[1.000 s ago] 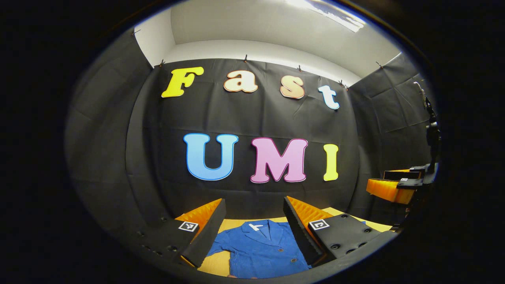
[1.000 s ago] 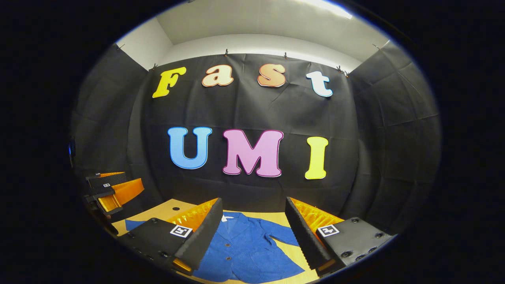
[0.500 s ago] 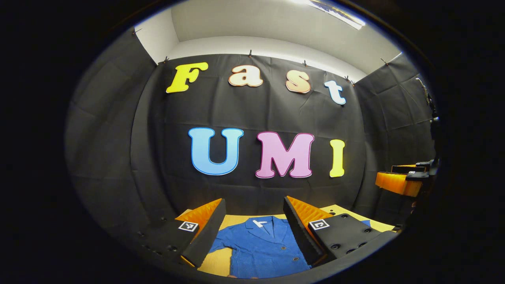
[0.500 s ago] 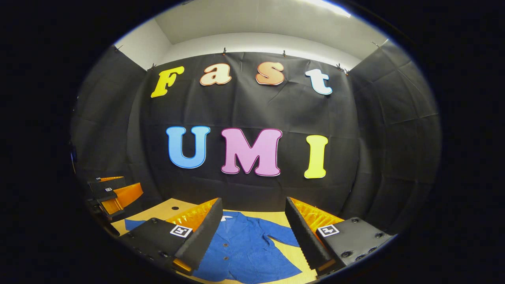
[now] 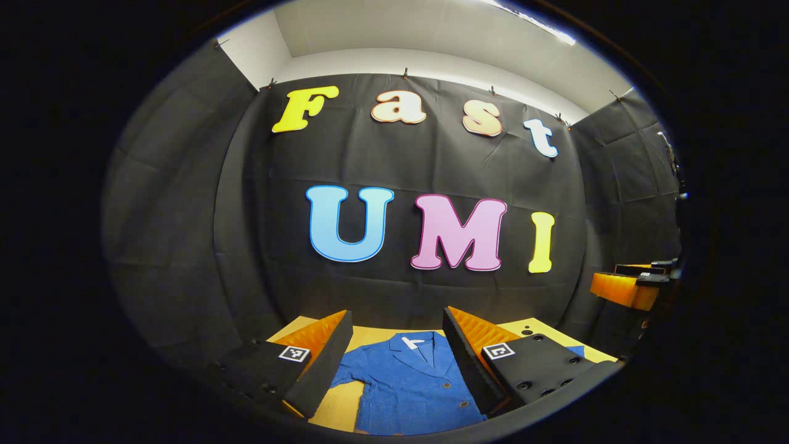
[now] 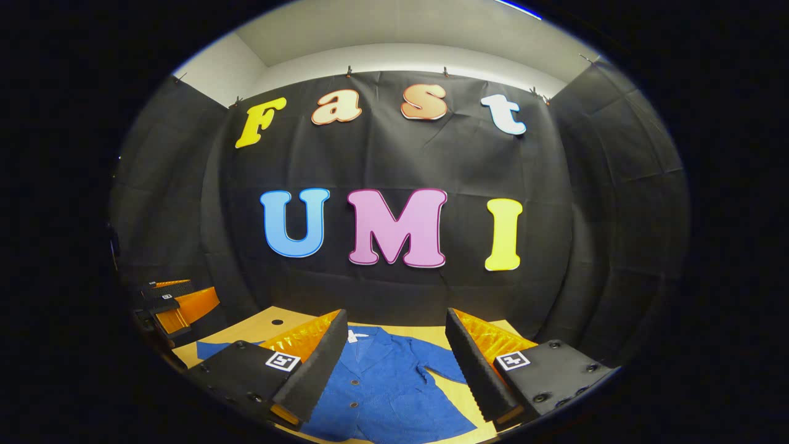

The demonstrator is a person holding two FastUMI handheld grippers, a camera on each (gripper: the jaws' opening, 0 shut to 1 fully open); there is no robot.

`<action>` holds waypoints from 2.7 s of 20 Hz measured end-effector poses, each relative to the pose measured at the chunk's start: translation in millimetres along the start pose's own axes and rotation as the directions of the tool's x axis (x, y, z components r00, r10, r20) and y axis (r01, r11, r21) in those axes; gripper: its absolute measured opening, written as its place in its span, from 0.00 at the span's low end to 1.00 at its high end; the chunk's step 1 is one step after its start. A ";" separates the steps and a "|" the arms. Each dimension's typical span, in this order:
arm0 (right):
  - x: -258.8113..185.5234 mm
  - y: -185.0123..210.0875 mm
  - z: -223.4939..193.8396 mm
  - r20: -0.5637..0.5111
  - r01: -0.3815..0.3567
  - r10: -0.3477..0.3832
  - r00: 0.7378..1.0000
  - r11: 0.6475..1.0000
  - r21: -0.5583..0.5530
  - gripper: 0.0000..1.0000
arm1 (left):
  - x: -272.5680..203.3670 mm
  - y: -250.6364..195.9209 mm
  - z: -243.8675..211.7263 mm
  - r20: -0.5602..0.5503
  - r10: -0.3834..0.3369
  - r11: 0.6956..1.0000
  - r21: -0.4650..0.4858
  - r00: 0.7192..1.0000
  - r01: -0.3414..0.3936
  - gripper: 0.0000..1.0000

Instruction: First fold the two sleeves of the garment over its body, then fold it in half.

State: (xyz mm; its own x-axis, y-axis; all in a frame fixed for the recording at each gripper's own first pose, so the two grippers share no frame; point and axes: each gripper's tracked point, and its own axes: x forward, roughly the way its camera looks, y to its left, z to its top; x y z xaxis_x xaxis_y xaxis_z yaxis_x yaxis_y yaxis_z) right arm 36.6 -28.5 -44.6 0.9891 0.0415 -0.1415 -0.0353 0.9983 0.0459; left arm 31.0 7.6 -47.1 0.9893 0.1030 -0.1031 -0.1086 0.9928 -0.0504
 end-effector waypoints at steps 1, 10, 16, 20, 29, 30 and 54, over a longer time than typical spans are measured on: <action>6.2 -1.0 -6.4 -0.018 -0.004 0.004 1.000 1.000 0.013 0.99 | 2.1 -1.9 -3.7 -0.009 -0.001 1.000 0.001 1.000 0.001 0.84; 59.3 -77.4 -78.0 -0.203 0.110 -0.088 0.975 0.989 0.096 0.95 | 21.5 -22.5 -18.0 -0.057 0.031 0.999 0.033 0.998 -0.029 0.84; 78.0 -182.7 -147.6 -0.355 0.299 -0.239 0.904 0.946 0.123 0.99 | 40.1 -45.1 -26.7 -0.077 0.053 0.998 0.043 0.996 -0.050 0.84; 87.1 -253.0 -197.2 -0.448 0.414 -0.337 0.828 0.907 0.082 0.97 | 50.3 -63.2 -33.5 -0.100 0.053 0.997 0.055 0.994 -0.048 0.84; 92.1 -368.9 -297.3 -0.653 0.617 -0.450 0.609 0.786 0.034 0.98 | 70.6 -96.8 -51.3 -0.159 0.047 0.996 0.078 0.986 -0.035 0.84; 87.9 -374.8 -310.8 -0.688 0.629 -0.441 0.576 0.777 0.029 0.98 | 72.7 -100.6 -52.7 -0.168 0.043 0.996 0.081 0.985 -0.029 0.84; 96.2 -381.1 -386.7 -0.859 0.689 -0.313 0.406 0.722 0.063 0.04 | 85.2 -131.9 -59.7 -0.203 -0.016 0.999 0.025 0.979 0.021 0.84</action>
State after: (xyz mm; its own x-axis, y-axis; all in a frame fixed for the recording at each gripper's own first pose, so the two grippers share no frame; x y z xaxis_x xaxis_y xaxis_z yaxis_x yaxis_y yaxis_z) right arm 89.9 -389.3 -458.0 0.2897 -0.2610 -0.9209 0.6651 0.7467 -0.0024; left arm 123.8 -118.2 -108.5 0.9506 0.0731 -0.3016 -0.0855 0.9959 -0.0282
